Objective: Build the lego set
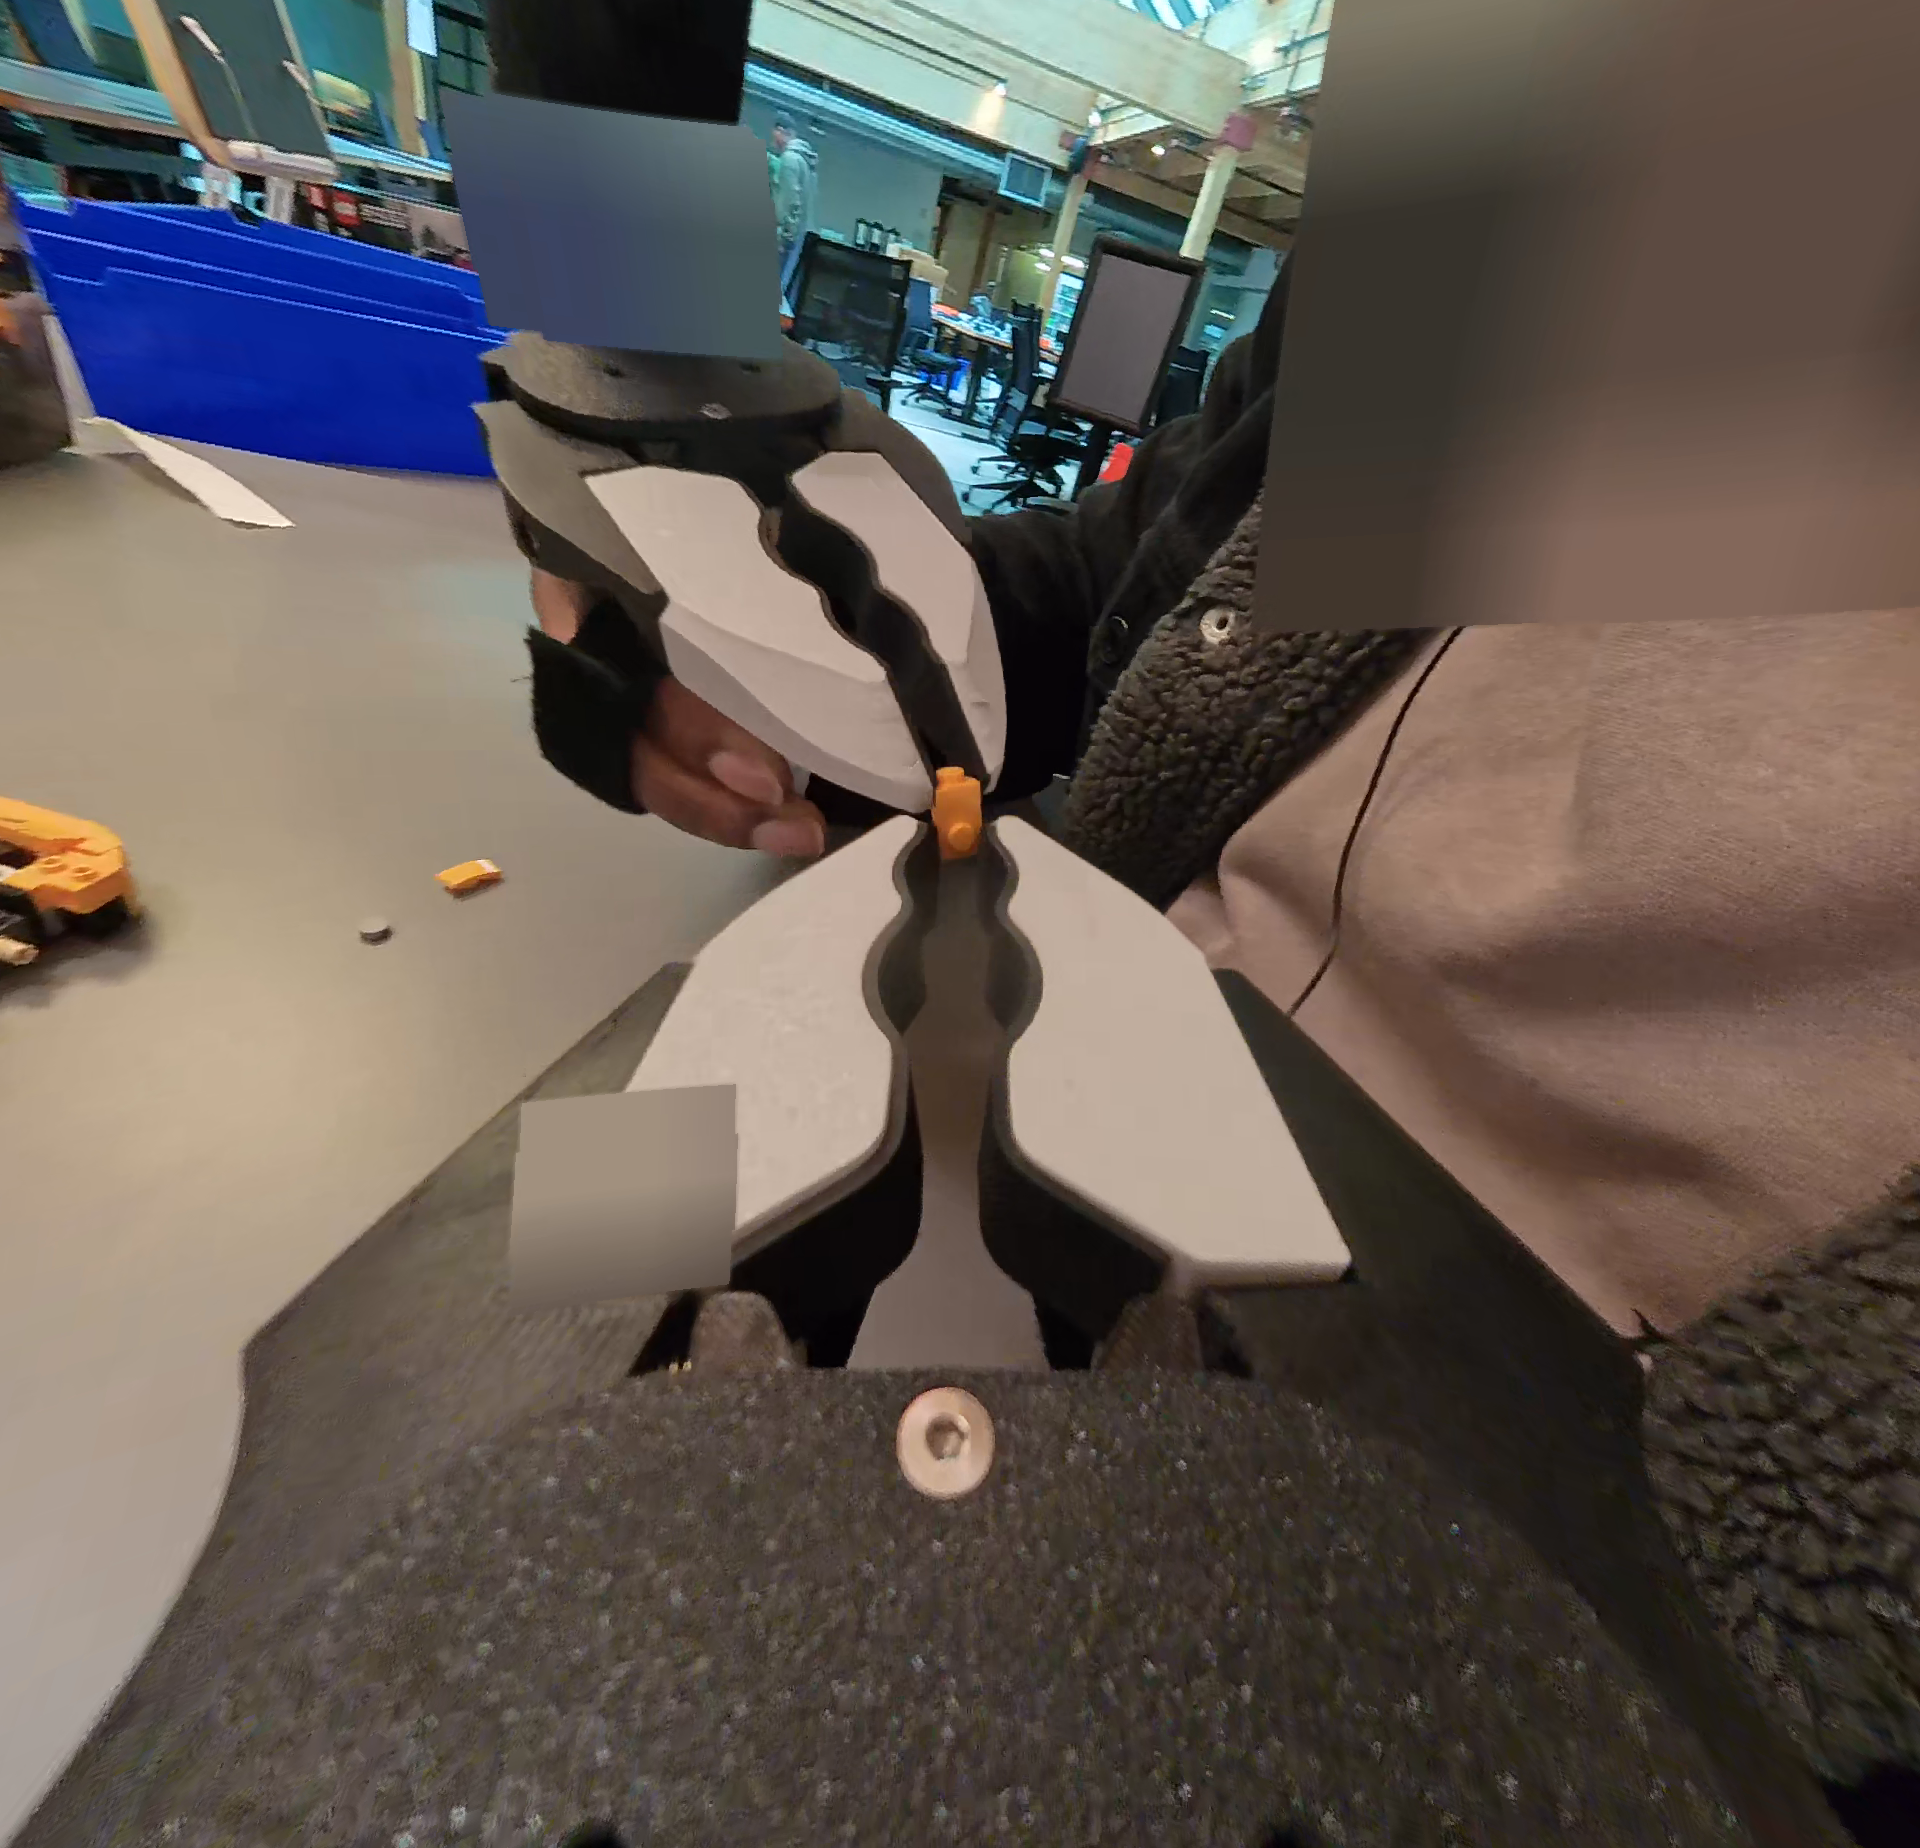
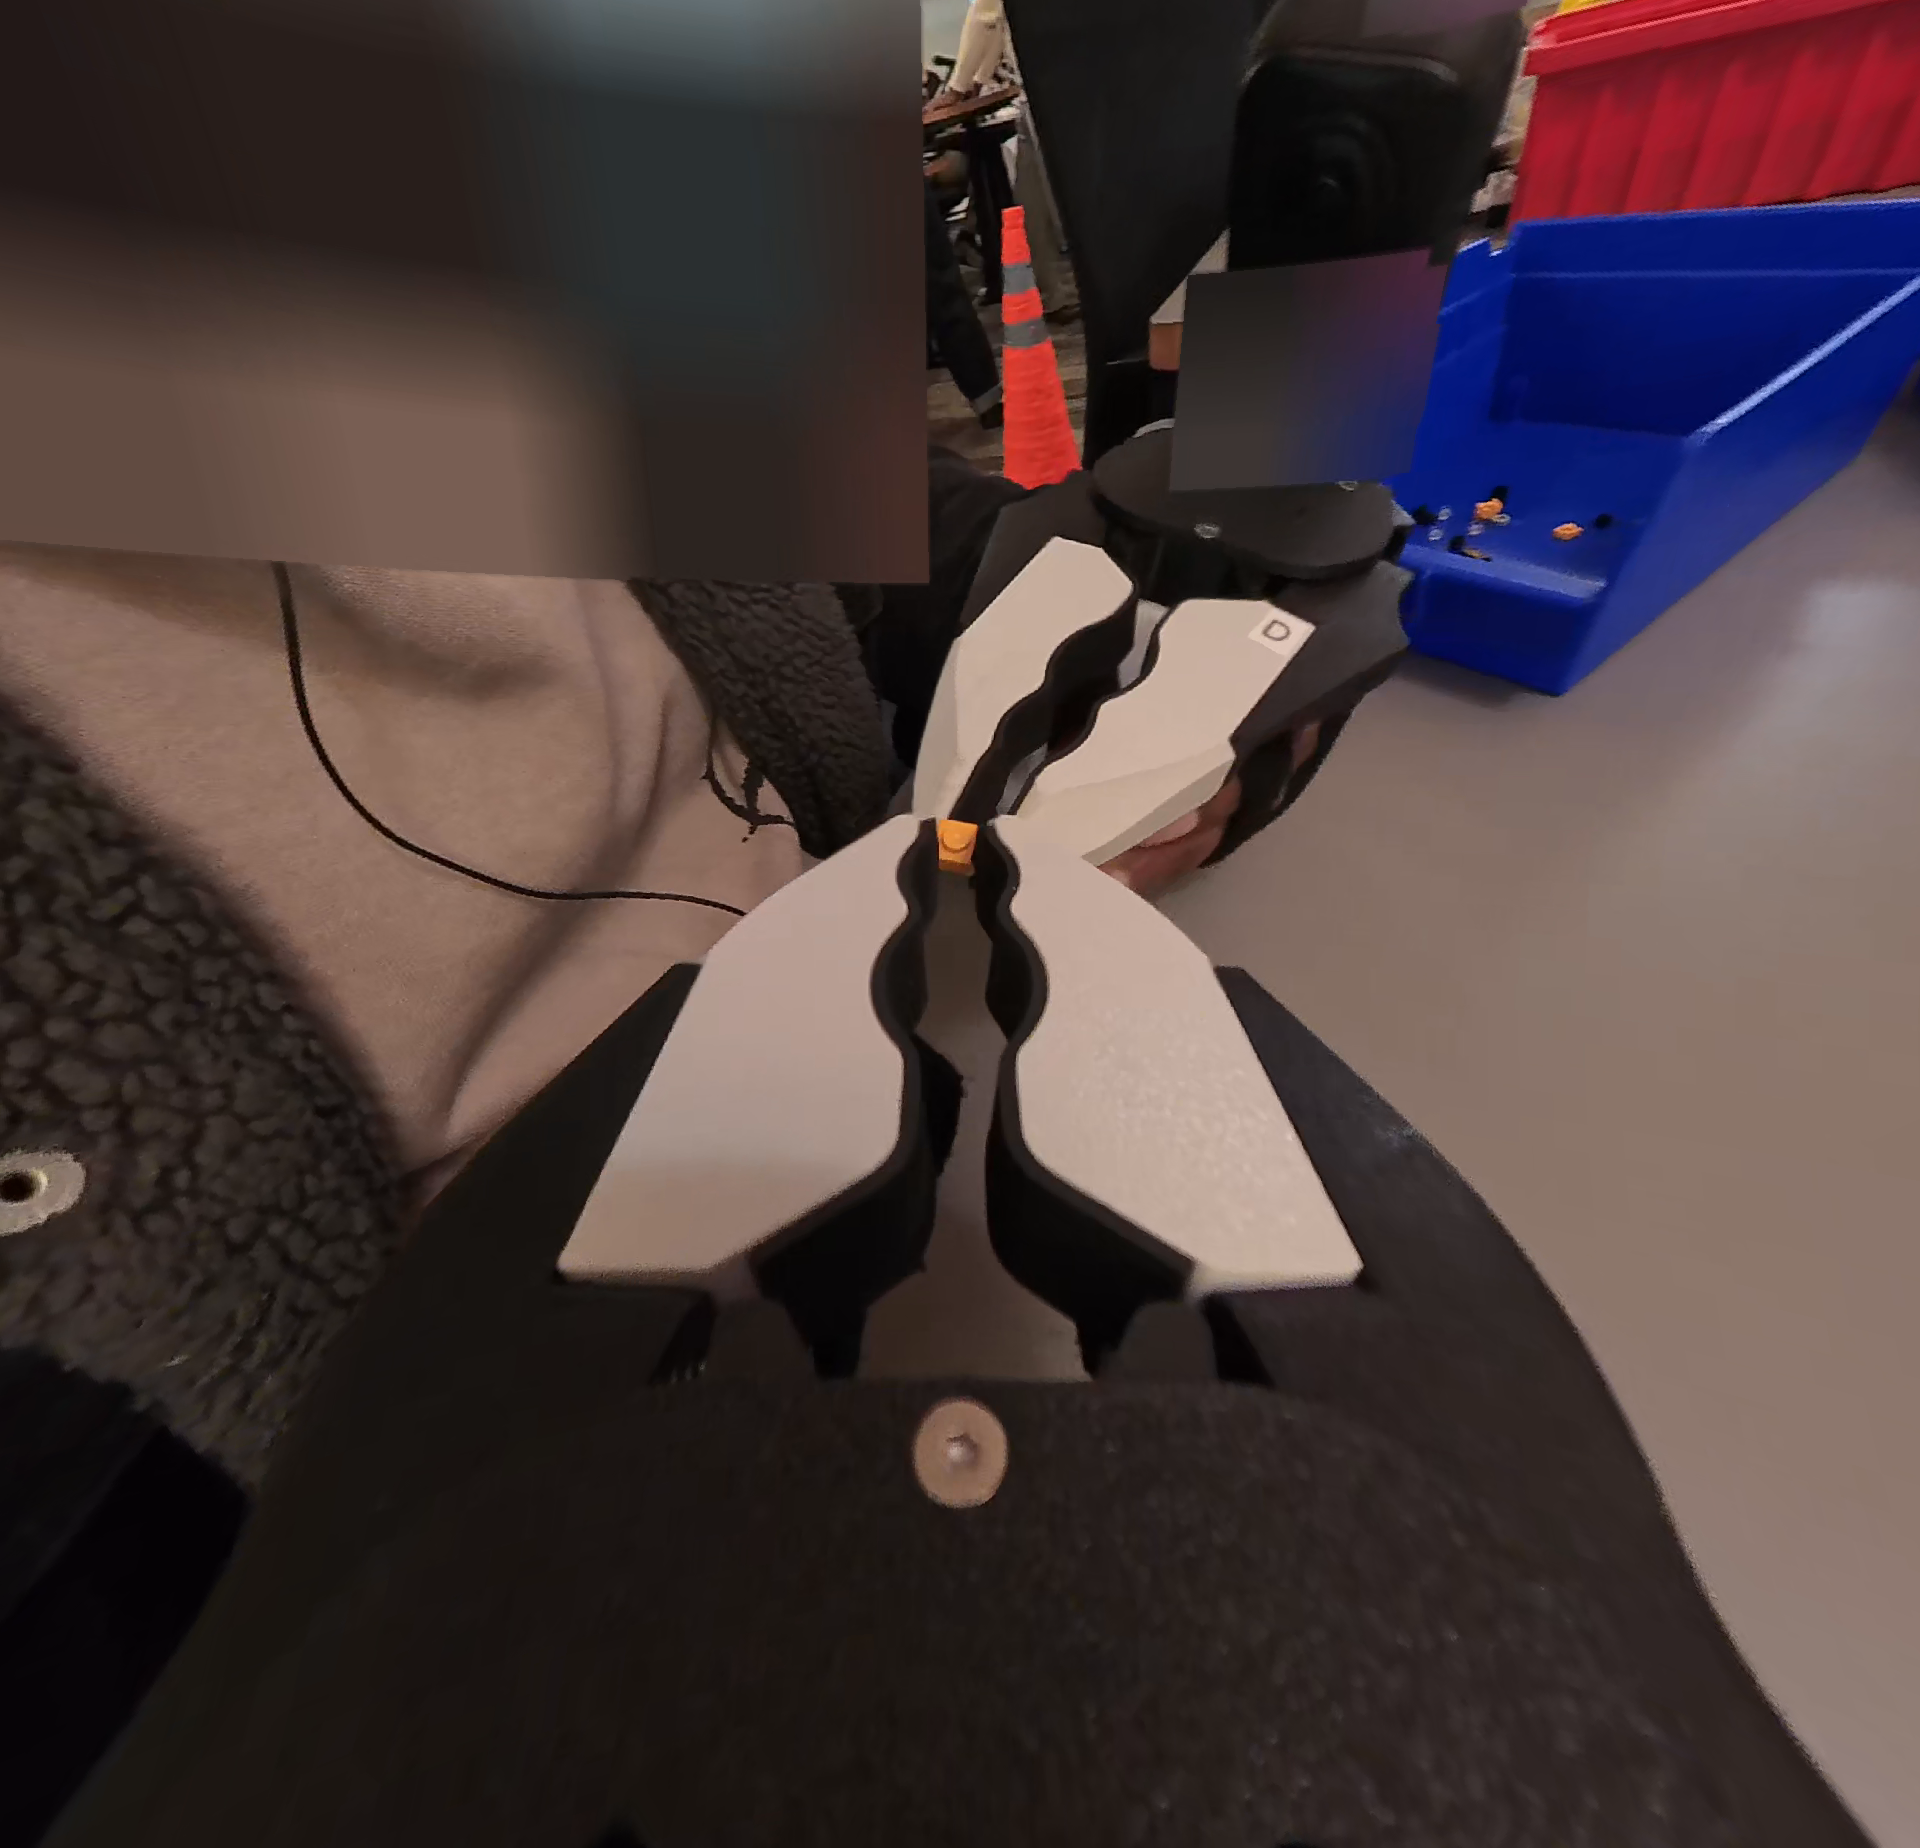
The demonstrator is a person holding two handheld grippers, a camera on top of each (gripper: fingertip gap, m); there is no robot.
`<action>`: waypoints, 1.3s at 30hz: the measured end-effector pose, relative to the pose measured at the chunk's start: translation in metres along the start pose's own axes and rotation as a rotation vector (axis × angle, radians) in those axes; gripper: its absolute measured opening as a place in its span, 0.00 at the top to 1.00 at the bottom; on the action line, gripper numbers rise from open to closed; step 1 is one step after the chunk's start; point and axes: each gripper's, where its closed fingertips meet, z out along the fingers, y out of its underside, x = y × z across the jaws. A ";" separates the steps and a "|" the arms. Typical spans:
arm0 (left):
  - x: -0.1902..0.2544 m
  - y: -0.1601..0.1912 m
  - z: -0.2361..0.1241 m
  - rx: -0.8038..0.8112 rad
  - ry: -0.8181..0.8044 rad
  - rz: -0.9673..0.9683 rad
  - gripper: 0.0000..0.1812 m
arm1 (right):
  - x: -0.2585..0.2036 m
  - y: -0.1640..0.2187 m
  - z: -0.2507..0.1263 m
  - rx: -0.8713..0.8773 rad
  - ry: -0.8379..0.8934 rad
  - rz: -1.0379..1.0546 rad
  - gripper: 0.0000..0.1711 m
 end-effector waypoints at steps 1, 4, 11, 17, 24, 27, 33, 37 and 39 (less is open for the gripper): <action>0.002 0.000 0.001 -0.001 0.014 -0.006 0.96 | -0.002 0.000 0.001 0.001 -0.011 0.001 0.96; 0.003 0.002 0.002 -0.008 0.023 -0.007 0.96 | -0.003 0.001 0.001 -0.003 -0.019 0.002 0.96; -0.014 -0.001 -0.002 -0.008 -0.102 0.005 0.96 | 0.013 0.001 -0.007 -0.004 0.071 0.008 0.96; -0.028 0.000 -0.006 -0.039 -0.231 0.051 0.96 | 0.025 0.003 -0.012 0.003 0.128 0.029 0.96; -0.038 0.003 -0.008 -0.082 -0.336 0.106 0.96 | 0.033 0.006 -0.013 0.004 0.166 0.038 0.96; -0.041 0.003 -0.009 -0.093 -0.373 0.124 0.96 | 0.036 0.006 -0.014 0.010 0.178 0.038 0.96; -0.043 0.003 -0.010 -0.101 -0.399 0.134 0.96 | 0.039 0.006 -0.014 0.020 0.187 0.041 0.96; -0.042 0.002 -0.009 -0.096 -0.387 0.129 0.96 | 0.037 0.005 -0.014 0.025 0.177 0.043 0.96; -0.043 0.002 -0.009 -0.097 -0.389 0.128 0.96 | 0.038 0.006 -0.014 0.022 0.180 0.042 0.96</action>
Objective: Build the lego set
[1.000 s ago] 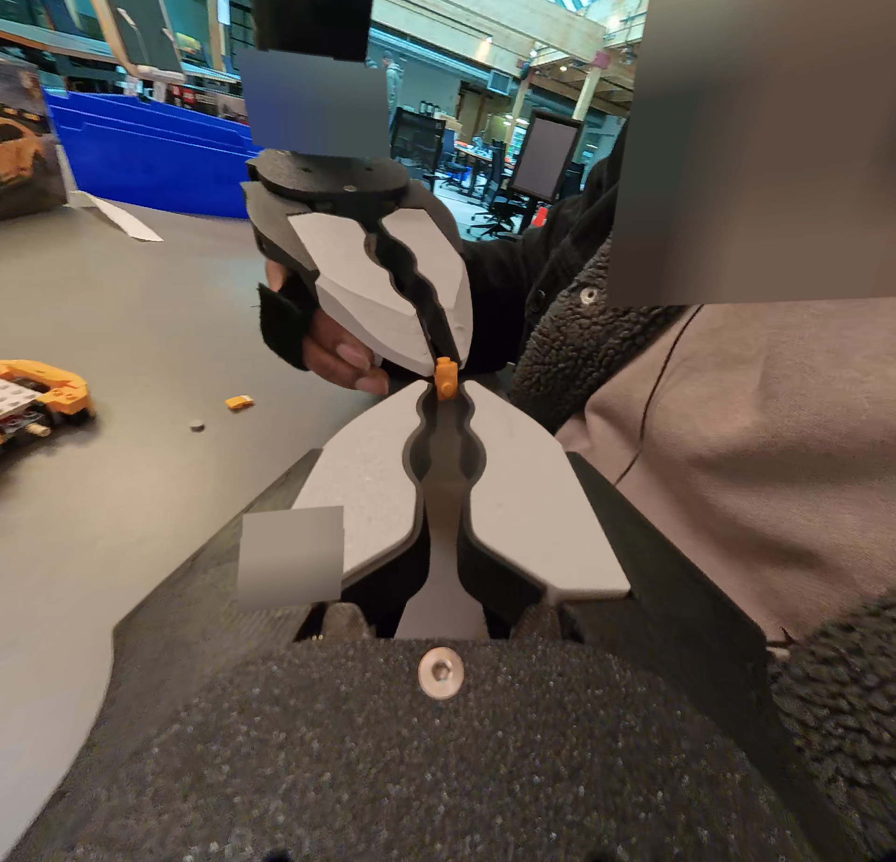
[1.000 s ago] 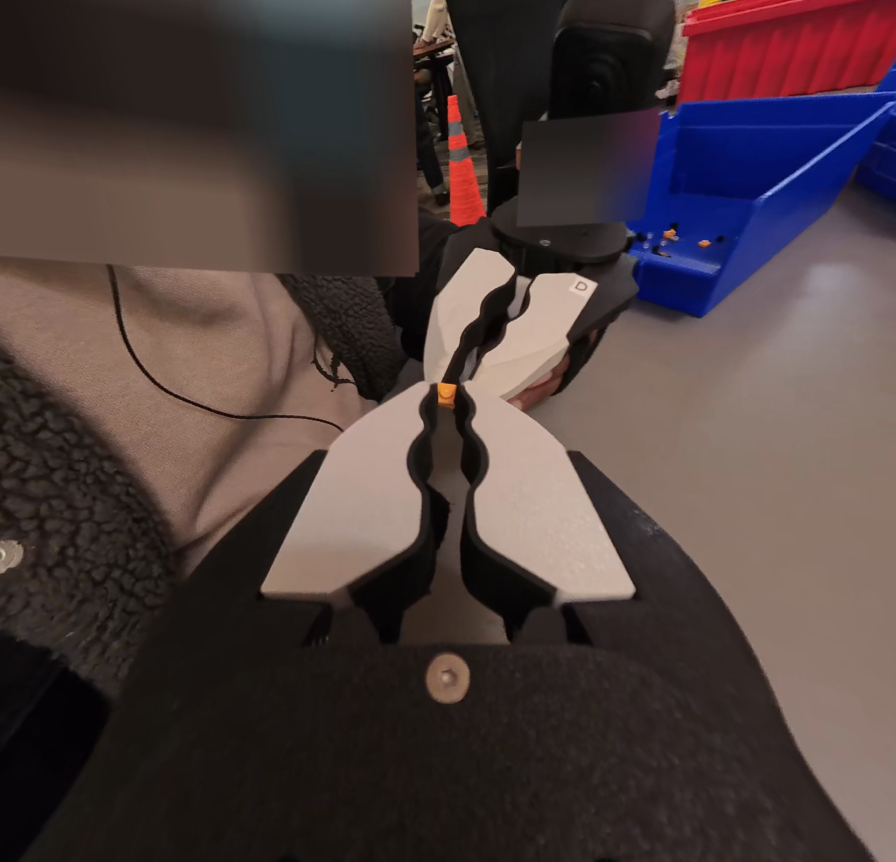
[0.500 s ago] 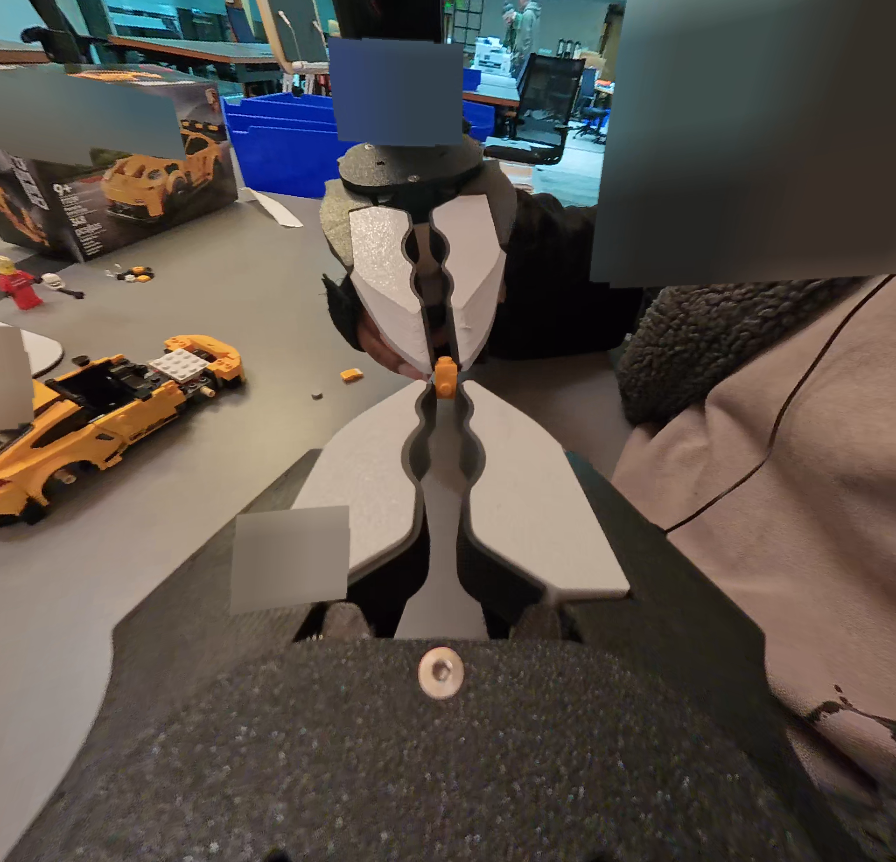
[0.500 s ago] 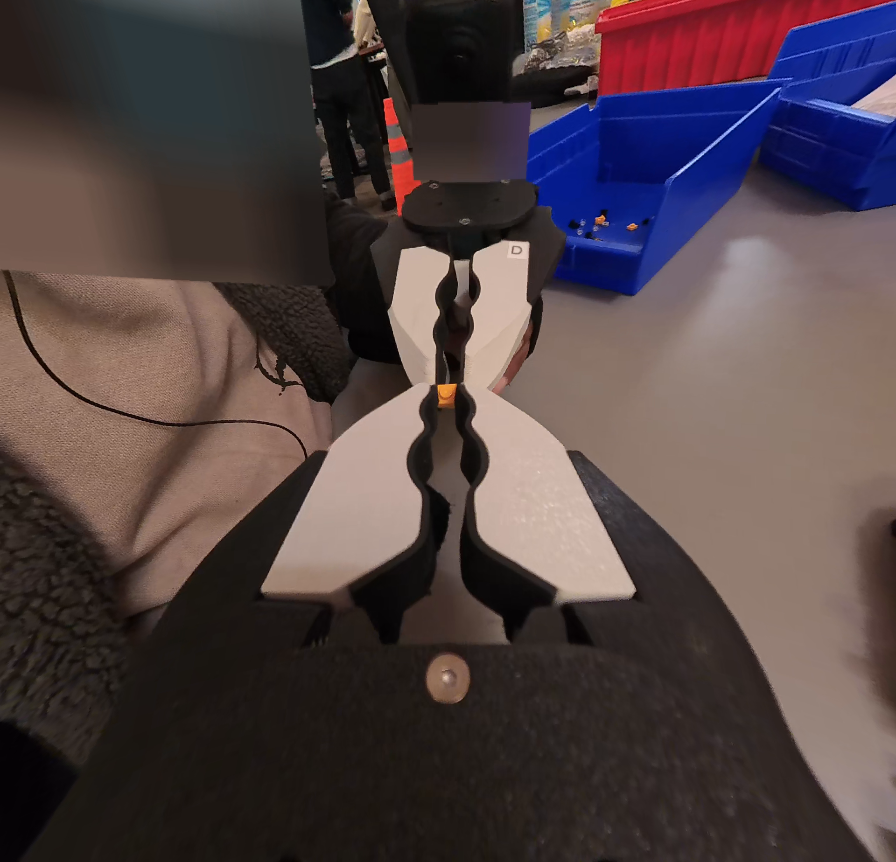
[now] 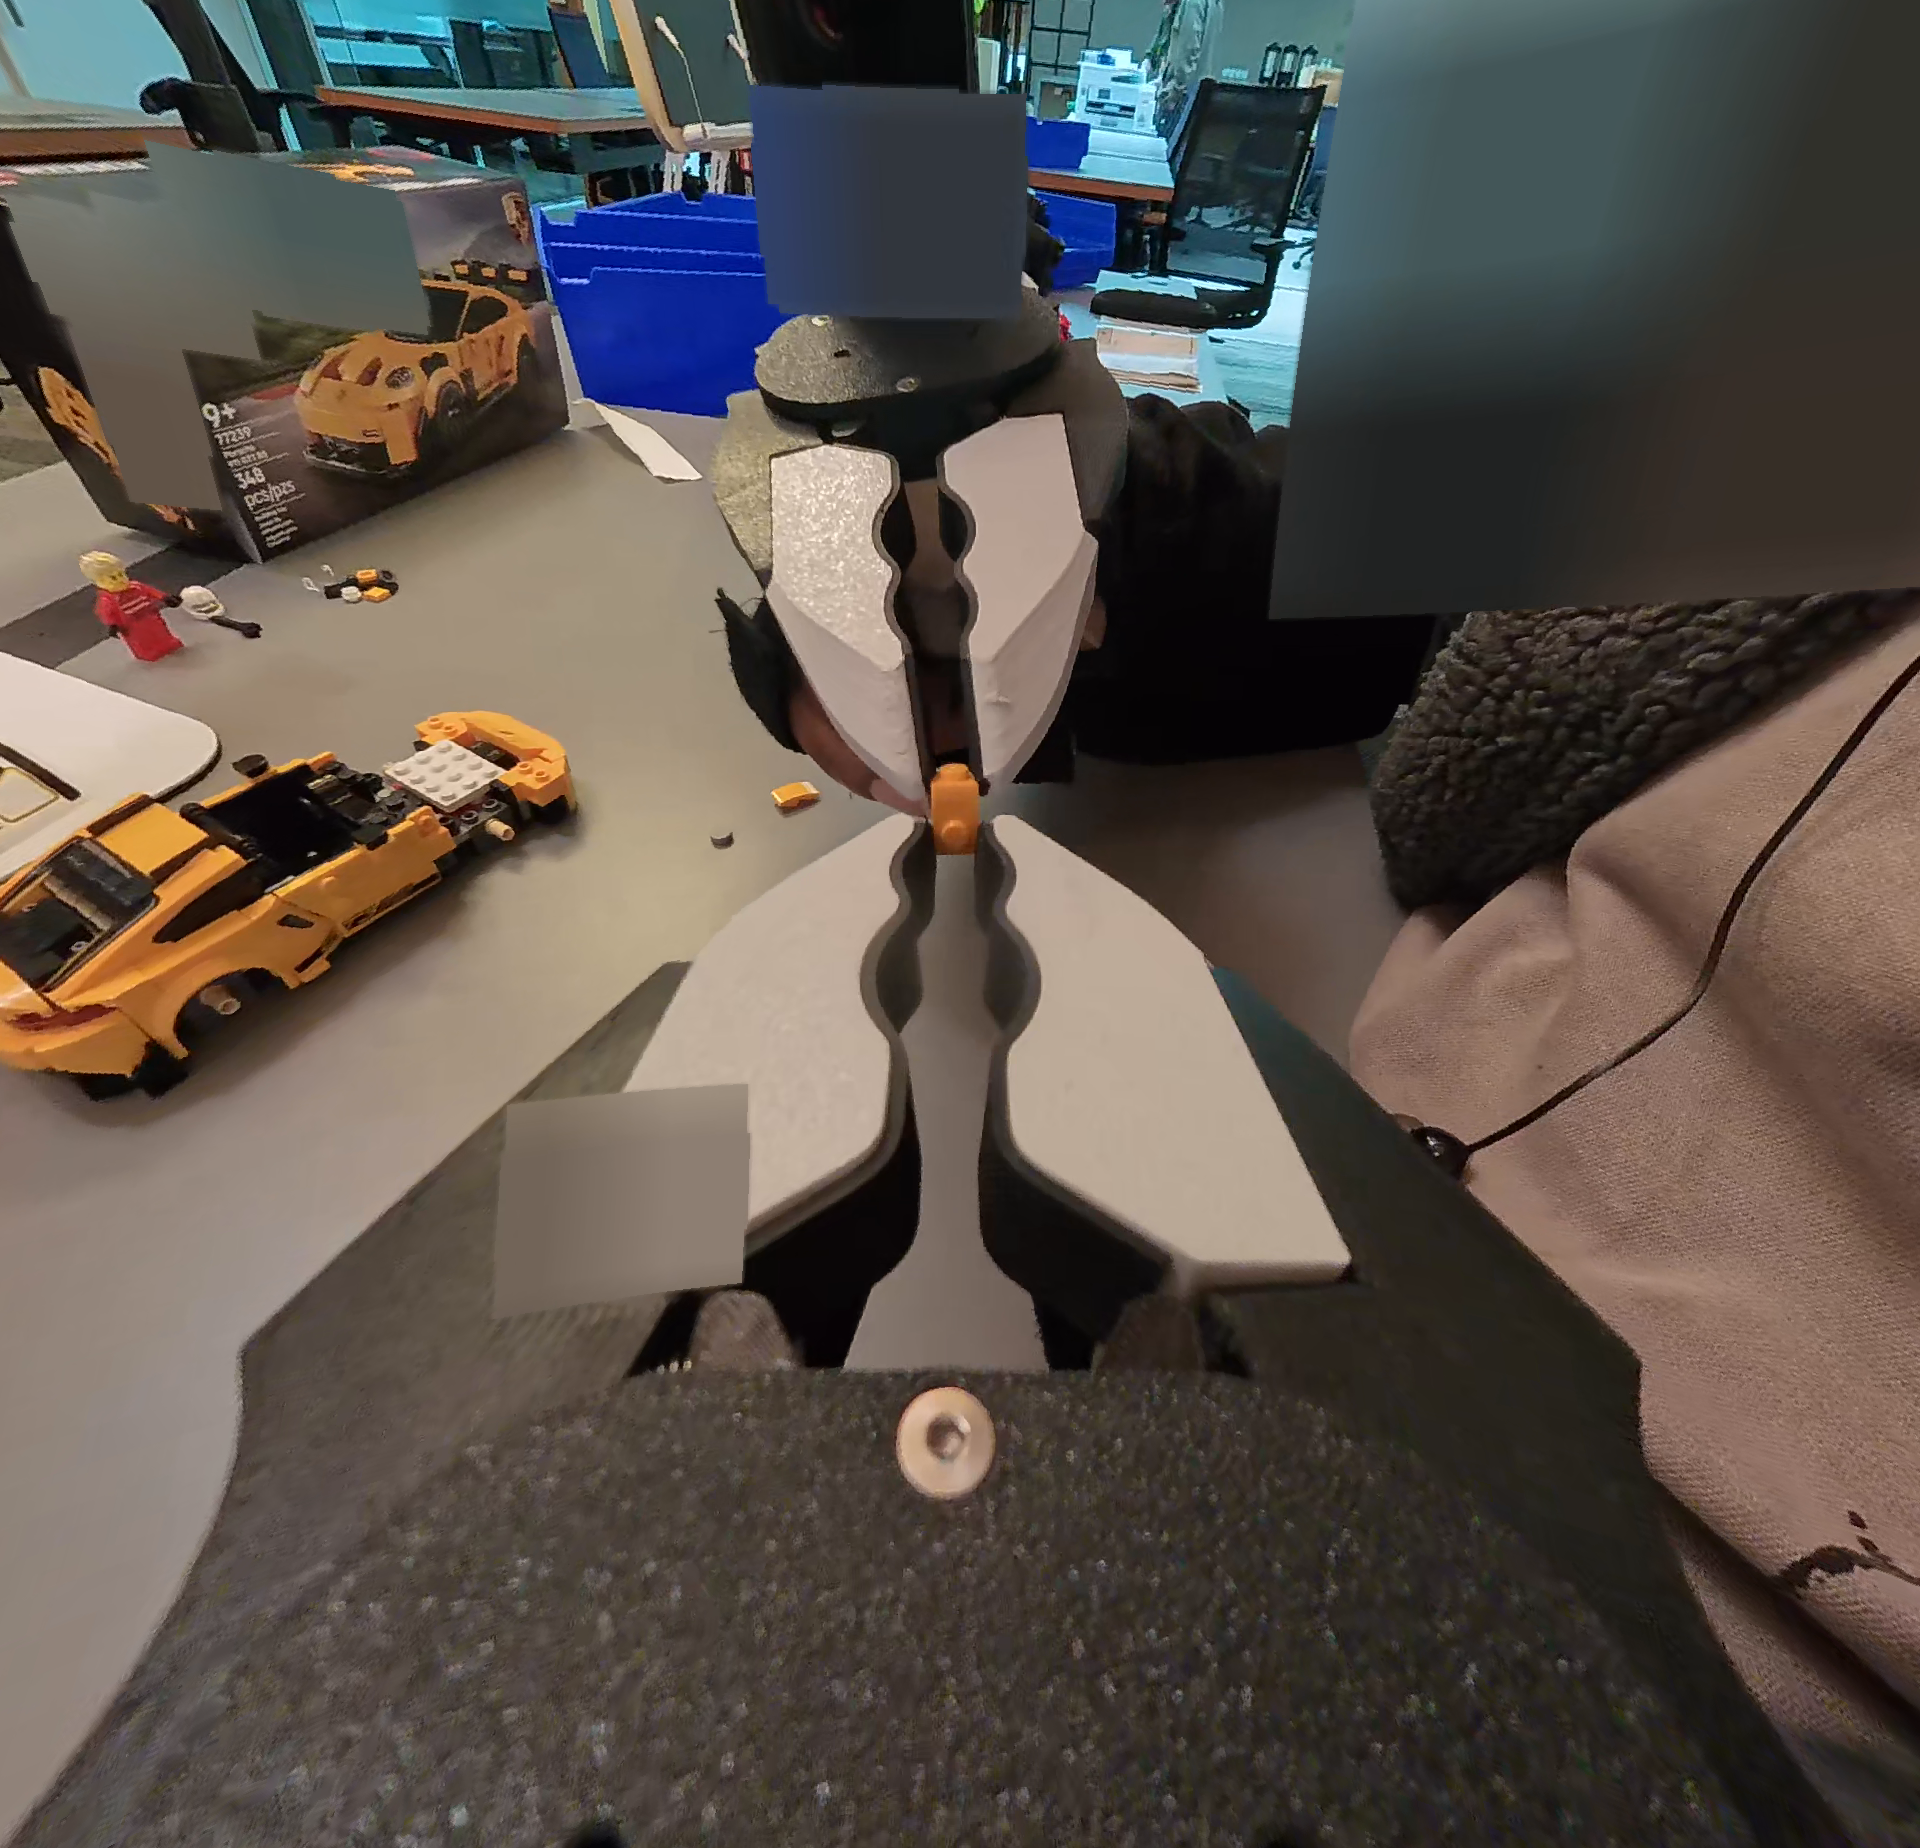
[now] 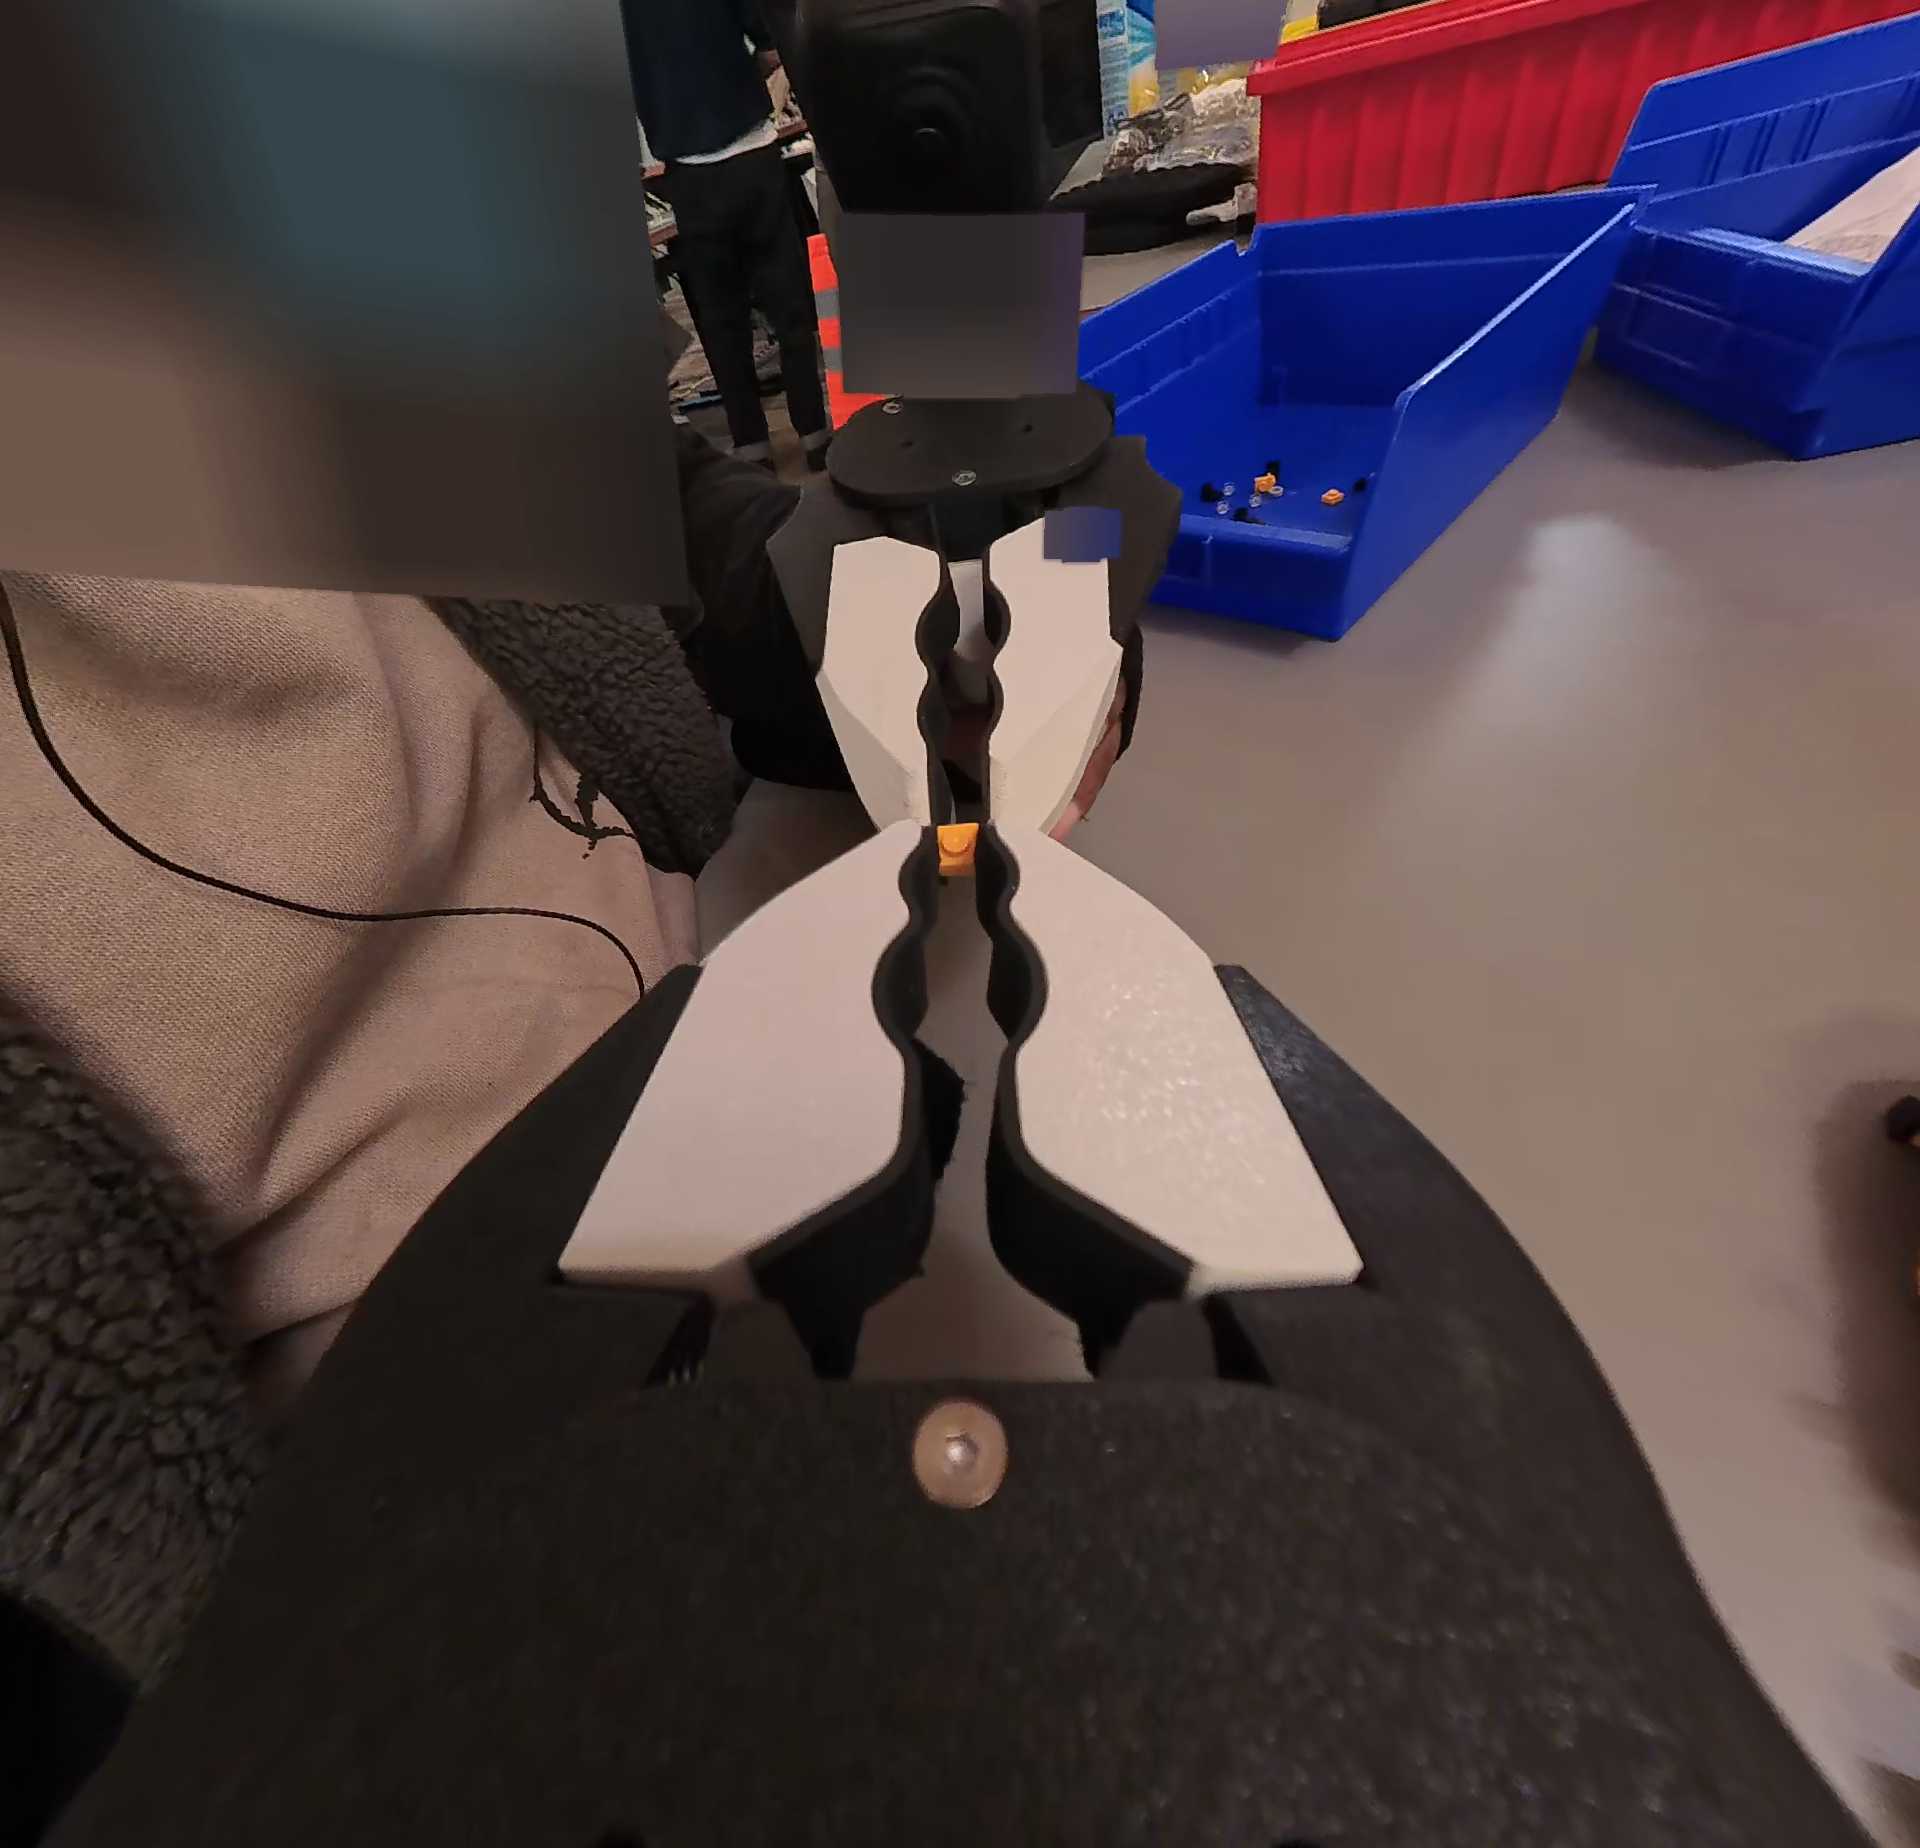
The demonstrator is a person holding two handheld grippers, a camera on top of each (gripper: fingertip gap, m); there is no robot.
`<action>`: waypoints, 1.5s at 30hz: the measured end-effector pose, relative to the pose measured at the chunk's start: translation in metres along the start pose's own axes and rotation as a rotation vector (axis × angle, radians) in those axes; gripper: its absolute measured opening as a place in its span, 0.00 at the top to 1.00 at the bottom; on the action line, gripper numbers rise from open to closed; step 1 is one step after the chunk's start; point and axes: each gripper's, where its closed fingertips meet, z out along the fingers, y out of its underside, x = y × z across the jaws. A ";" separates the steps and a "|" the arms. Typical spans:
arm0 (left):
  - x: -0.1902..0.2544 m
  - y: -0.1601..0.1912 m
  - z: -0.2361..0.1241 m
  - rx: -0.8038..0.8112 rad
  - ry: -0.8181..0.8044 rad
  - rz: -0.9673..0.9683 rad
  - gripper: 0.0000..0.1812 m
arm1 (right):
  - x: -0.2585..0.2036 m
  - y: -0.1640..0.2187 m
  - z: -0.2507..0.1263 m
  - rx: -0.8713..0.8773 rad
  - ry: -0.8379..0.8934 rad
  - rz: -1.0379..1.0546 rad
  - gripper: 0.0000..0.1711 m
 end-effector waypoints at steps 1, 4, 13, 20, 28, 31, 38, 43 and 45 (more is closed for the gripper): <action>0.000 0.000 0.000 -0.001 -0.003 0.000 0.96 | 0.000 0.000 0.000 0.000 0.002 0.000 0.96; -0.002 0.001 0.000 -0.004 -0.015 -0.001 0.96 | 0.002 0.000 0.000 -0.003 0.014 -0.002 0.96; -0.007 0.001 0.000 -0.010 -0.046 -0.003 0.96 | 0.006 0.000 0.001 0.000 0.035 0.001 0.96; -0.005 0.000 0.000 0.003 -0.024 -0.011 0.96 | 0.004 -0.001 0.001 0.014 0.017 0.002 0.96; -0.020 0.001 -0.006 0.022 -0.044 -0.088 0.96 | 0.022 -0.027 -0.043 0.044 0.165 -0.028 0.86; -0.028 0.004 -0.007 0.028 -0.062 -0.136 0.96 | 0.038 -0.016 -0.067 -0.015 0.307 -0.041 0.86; -0.026 0.005 -0.004 0.066 0.029 -0.311 0.96 | 0.025 0.002 -0.020 -0.117 0.347 -0.298 0.90; -0.024 0.008 -0.002 0.063 0.080 -0.415 0.96 | 0.023 0.010 -0.003 -0.243 0.443 -0.546 0.90; -0.022 0.009 -0.001 0.054 0.095 -0.432 0.96 | 0.025 0.011 -0.001 -0.275 0.482 -0.608 0.90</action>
